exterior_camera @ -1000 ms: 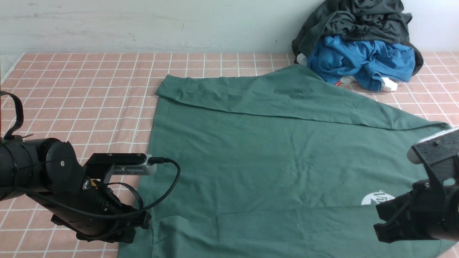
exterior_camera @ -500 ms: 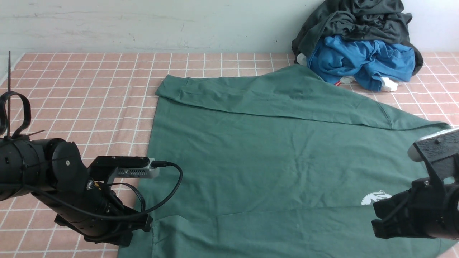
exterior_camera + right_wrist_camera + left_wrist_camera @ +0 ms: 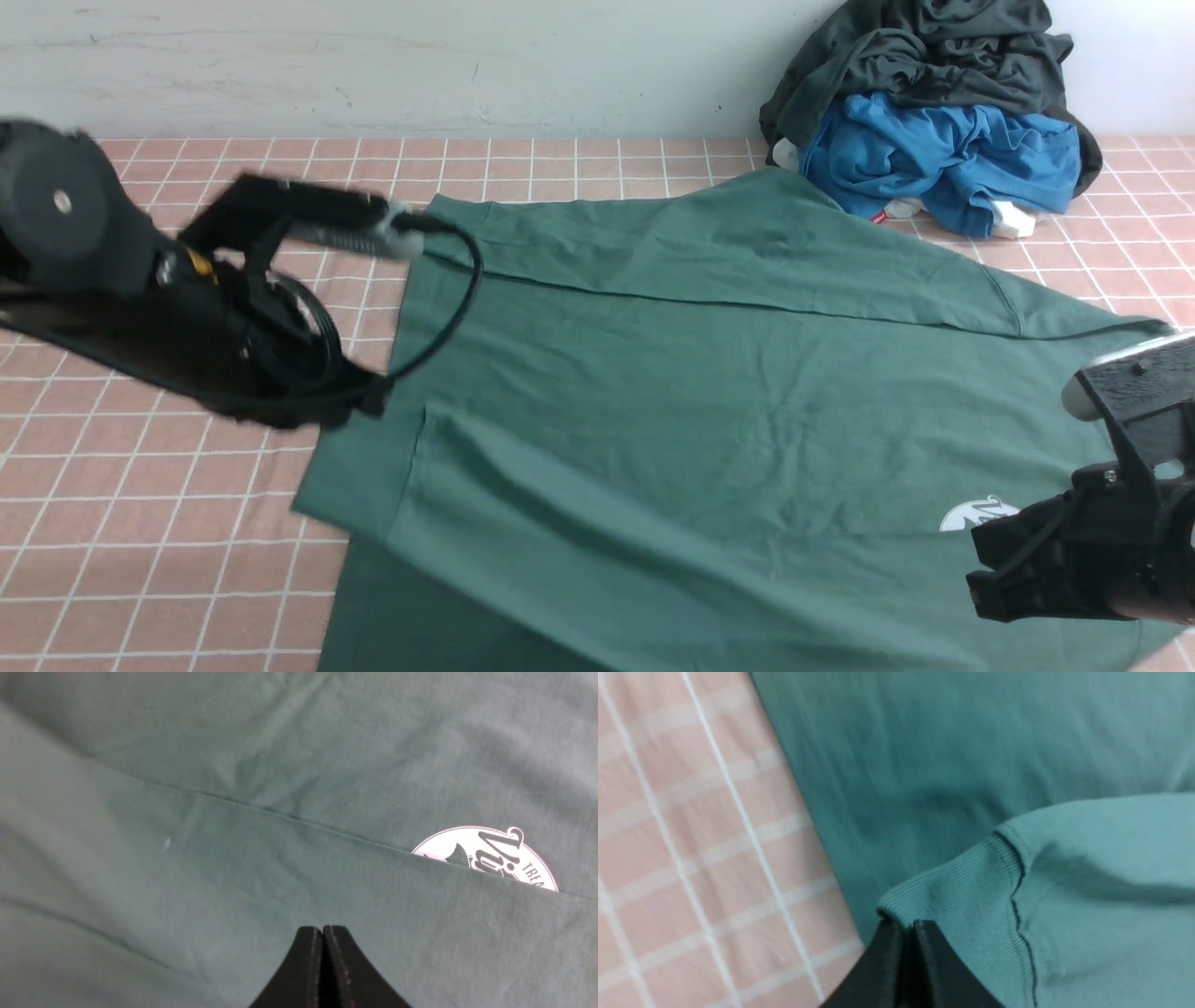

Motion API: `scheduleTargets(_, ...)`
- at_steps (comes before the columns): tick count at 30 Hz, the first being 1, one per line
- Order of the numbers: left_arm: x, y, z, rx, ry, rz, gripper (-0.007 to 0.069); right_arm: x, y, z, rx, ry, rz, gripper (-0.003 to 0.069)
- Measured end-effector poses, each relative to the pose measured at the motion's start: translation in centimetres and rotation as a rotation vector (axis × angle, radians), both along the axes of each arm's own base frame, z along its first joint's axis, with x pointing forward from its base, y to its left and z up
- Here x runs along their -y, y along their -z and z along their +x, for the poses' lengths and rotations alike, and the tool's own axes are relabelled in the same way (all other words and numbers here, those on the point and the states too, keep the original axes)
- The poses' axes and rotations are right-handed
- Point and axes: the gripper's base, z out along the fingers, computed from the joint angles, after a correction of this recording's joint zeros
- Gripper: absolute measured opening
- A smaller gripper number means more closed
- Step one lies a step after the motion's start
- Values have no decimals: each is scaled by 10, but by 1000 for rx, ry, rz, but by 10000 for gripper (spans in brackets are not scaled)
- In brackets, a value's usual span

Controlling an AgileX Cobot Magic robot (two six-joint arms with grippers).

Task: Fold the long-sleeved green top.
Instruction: Use the left arm to drag and place the cuff at the centered position on the left edge of the fabric, then use the left arm to clamp the cuff farthest from it

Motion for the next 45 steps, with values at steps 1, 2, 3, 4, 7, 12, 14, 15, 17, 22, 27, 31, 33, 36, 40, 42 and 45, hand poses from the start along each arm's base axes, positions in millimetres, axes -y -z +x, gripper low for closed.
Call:
scheduleTargets(1,0,-1,1,4,1,3,6,0,0,0,0,0,0,-9)
scheduleTargets(2,-1,-5,6,32,6,24,6,0,0,0,1,0,0,-10)
scheduleTargets(3,-1,-5,11,50,7,39,6,0,0,0,1,0,0,-10)
scheduleTargets(4,-1,-3,17,70,8,56,6,0,0,0,2,0,0,-10)
scheduleTargets(7,-1,13,39,109,11,104,6,0,0,0,2,0,0,-10)
scheduleTargets(12,6,55,81,56,-42,101,19,0,0,0,2,0,0,-10)
scheduleTargets(14,7,63,94,28,-62,96,44,0,0,0,3,1,1,-10)
scheduleTargets(15,7,69,113,0,-94,86,106,0,0,0,3,1,2,-10)
scheduleTargets(17,4,62,133,20,-135,64,171,0,0,0,3,2,3,-10)
scheduleTargets(22,-5,49,185,108,-249,-8,356,0,0,0,3,2,3,-10)
scheduleTargets(27,-12,62,246,199,-335,-83,448,0,0,0,3,2,3,-10)
scheduleTargets(31,-10,95,267,180,-339,-84,444,0,0,0,3,2,3,-10)
scheduleTargets(33,-9,116,278,176,-340,-87,421,0,0,0,4,0,1,-10)
scheduleTargets(36,-7,134,285,164,-343,-106,374,0,0,0,7,-9,-5,-10)
scheduleTargets(40,-4,143,287,151,-320,-117,272,0,0,0,7,-12,-8,-10)
scheduleTargets(42,-4,142,287,157,-298,-106,213,0,0,0,7,-13,-8,-10)
scheduleTargets(45,-4,139,287,175,-253,-79,71,0,0,0,7,-13,-8,-10)
